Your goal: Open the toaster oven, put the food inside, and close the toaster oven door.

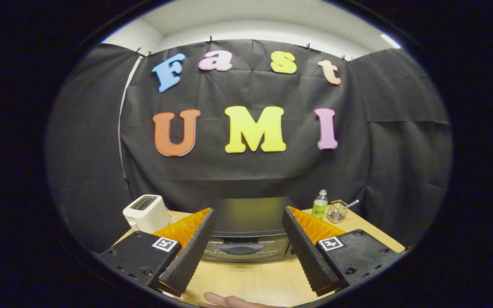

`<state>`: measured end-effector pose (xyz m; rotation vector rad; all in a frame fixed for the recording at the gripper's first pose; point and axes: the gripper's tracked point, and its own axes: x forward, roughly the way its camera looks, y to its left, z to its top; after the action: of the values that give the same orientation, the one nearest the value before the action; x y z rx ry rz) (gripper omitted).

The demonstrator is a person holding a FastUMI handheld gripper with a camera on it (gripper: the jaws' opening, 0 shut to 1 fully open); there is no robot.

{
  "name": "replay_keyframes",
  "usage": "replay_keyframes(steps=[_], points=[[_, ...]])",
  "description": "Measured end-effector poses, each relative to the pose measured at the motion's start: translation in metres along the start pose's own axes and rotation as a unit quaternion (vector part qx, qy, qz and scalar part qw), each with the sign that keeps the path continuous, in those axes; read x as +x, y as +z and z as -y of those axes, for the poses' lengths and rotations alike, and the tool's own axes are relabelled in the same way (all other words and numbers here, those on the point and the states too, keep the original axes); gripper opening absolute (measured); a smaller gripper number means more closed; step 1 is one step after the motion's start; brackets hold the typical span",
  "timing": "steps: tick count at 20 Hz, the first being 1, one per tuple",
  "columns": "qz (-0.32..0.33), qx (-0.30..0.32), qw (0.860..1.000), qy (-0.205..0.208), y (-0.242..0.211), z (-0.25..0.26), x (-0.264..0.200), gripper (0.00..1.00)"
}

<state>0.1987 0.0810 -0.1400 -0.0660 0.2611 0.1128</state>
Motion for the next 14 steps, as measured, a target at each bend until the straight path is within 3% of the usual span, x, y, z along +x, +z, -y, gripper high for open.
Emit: replay_keyframes(steps=[6, 9, 12, 14], points=[[-0.027, -0.037, 0.999, 0.003, -0.021, -0.014, 0.073, 1.00], [-0.066, -0.054, 0.996, -0.003, -0.047, -0.011, 0.097, 1.00], [-0.105, -0.037, 0.994, 0.020, -0.072, -0.021, 0.113, 1.00], [-0.142, -0.038, 0.989, 0.006, -0.093, -0.013, 0.118, 1.00]])
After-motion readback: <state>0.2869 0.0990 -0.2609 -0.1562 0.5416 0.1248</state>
